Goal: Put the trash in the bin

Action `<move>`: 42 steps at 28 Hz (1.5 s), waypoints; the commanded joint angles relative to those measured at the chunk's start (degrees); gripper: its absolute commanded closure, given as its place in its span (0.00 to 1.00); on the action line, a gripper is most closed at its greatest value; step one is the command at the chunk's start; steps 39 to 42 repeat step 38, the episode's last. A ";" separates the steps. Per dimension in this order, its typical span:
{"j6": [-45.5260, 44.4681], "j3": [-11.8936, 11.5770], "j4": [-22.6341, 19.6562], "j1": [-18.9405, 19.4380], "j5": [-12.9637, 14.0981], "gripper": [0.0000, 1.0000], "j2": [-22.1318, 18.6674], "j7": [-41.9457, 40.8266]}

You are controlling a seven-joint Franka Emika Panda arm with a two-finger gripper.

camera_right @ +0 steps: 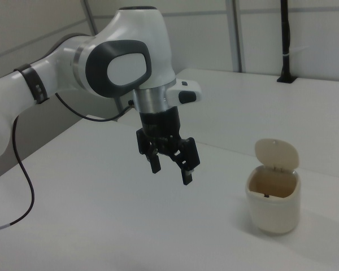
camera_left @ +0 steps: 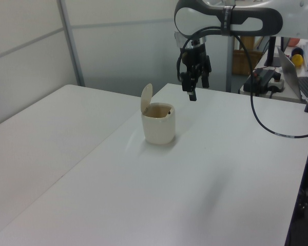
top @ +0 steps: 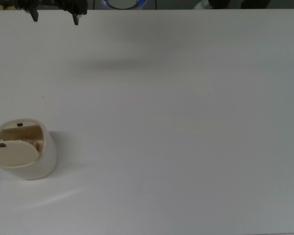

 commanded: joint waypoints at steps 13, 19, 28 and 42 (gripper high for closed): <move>0.14 -0.18 -2.72 0.26 1.37 0.00 -1.02 -2.64; 0.23 -0.09 -2.99 0.44 1.37 0.00 -0.93 -2.64; 0.23 -0.09 -2.99 0.18 1.37 0.00 -0.93 -2.56; 0.67 -0.44 -2.90 0.09 1.37 0.00 -0.84 -2.56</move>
